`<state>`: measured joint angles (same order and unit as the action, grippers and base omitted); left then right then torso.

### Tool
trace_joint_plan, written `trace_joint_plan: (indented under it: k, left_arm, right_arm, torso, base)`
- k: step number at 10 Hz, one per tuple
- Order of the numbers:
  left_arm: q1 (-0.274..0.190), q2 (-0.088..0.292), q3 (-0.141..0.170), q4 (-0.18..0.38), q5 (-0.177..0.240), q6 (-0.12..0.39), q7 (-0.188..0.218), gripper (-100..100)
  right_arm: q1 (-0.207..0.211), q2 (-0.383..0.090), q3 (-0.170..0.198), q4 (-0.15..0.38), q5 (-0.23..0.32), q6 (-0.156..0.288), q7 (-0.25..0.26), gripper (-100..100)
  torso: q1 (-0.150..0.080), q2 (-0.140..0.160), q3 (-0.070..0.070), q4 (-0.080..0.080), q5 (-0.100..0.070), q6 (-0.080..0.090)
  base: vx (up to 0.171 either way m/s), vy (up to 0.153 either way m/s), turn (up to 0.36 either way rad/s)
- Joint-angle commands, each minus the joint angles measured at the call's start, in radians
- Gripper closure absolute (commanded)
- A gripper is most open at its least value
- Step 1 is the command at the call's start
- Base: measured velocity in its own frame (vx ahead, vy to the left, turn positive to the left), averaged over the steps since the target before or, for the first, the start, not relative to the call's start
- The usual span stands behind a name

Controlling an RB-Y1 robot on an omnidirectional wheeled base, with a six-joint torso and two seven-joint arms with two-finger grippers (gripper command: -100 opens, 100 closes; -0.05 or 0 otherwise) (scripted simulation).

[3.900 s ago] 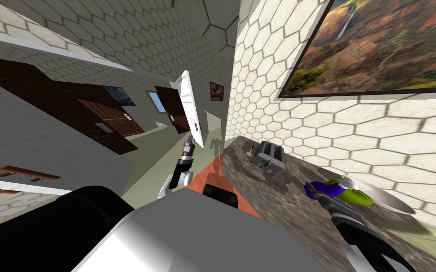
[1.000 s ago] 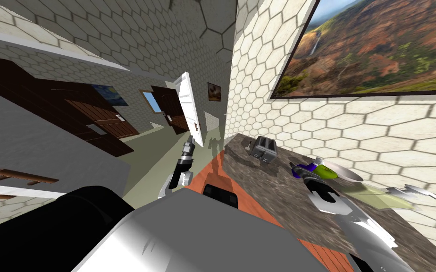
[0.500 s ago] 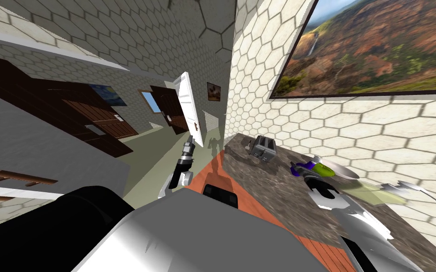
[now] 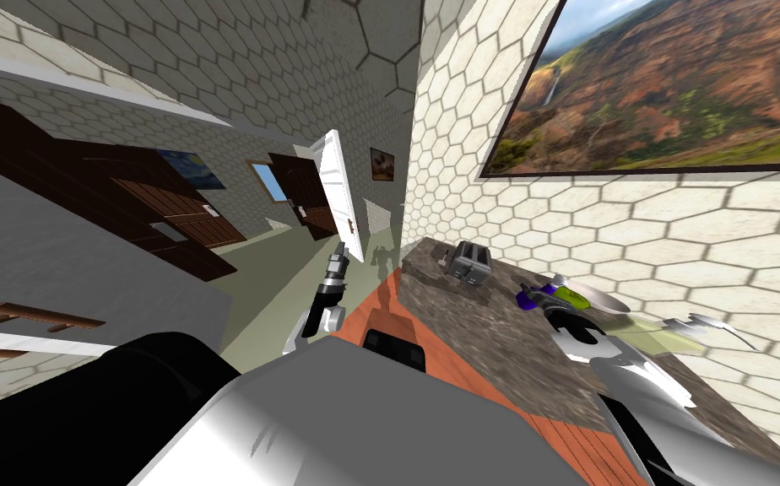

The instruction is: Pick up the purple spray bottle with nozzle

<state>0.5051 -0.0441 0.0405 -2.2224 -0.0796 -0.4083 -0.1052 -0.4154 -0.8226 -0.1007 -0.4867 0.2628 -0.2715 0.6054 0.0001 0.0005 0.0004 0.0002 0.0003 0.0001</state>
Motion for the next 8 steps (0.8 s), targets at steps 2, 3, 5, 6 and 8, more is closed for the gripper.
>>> trace_joint_plan:
  k: [2, 3, 5, 6, 8]
  left_arm:
    - [0.000, 0.000, 0.000, 0.000, 0.000, 0.000, 0.000, 0]
    - [0.000, 0.000, 0.000, 0.000, 0.000, 0.000, 0.000, 0]
    - [0.000, 0.000, 0.000, 0.000, 0.000, 0.000, 0.000, 0]
    - [0.000, 0.000, 0.000, 0.000, 0.000, 0.000, 0.000, 0]
    - [0.000, 0.000, 0.000, 0.000, 0.000, 0.000, 0.000, 0]
  right_arm:
    - [-0.017, 0.000, -0.001, 0.051, 0.001, -0.008, 0.004, -100]
    - [-0.007, -0.001, 0.003, 0.026, 0.000, 0.005, -0.004, -100]
    - [-0.006, -0.001, 0.002, 0.026, 0.000, 0.006, -0.003, 100]
    - [-0.006, -0.002, 0.002, 0.026, 0.000, 0.006, -0.003, 100]
    - [-0.006, -0.001, 0.002, 0.026, 0.000, 0.006, -0.003, 100]
  torso:
    - [0.000, -0.001, -0.001, 0.000, 0.000, 0.000]
    - [-0.001, -0.001, -0.001, 0.000, 0.000, 0.000]
    - [0.000, -0.001, -0.001, 0.000, 0.000, 0.000]
    - [0.000, -0.001, -0.001, 0.000, 0.000, -0.001]
    - [0.000, -0.001, -0.001, 0.000, 0.000, 0.000]
  base:
    - [0.003, -0.001, -0.001]
    - [0.000, 0.000, 0.000]
    - [0.000, 0.000, 0.000]
    - [0.000, 0.000, 0.000]
    - [0.000, 0.000, 0.000]
